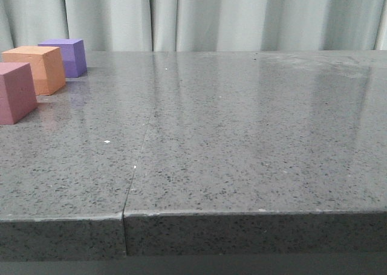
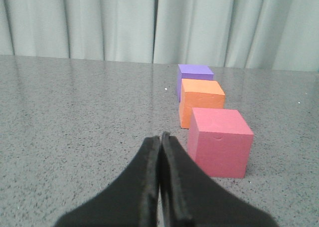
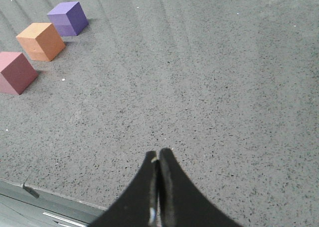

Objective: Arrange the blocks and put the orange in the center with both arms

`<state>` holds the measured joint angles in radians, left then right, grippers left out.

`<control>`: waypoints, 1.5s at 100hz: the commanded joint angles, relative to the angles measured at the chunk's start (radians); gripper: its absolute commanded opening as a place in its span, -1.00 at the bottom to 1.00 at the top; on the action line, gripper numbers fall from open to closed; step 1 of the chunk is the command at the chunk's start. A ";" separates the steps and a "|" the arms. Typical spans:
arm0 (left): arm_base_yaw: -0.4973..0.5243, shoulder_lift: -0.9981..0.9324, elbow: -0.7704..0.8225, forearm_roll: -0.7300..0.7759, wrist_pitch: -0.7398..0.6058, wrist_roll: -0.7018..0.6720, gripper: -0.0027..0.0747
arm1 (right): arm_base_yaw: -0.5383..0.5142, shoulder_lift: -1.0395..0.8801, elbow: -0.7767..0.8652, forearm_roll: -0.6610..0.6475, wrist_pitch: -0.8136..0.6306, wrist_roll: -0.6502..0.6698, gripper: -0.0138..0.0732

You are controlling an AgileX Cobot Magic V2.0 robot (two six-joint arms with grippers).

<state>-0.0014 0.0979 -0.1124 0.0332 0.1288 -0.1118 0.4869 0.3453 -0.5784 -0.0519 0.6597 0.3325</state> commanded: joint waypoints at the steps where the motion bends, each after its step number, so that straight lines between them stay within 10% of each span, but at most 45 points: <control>1: 0.009 -0.022 0.010 -0.021 -0.096 0.008 -0.98 | -0.003 0.007 -0.027 -0.014 -0.079 -0.008 -0.77; 150: 0.009 -0.132 0.153 -0.106 -0.192 0.112 -0.98 | -0.003 0.006 -0.027 -0.014 -0.080 -0.008 -0.77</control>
<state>0.0076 -0.0063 0.0013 -0.0635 0.0190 0.0000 0.4869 0.3437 -0.5784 -0.0535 0.6578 0.3325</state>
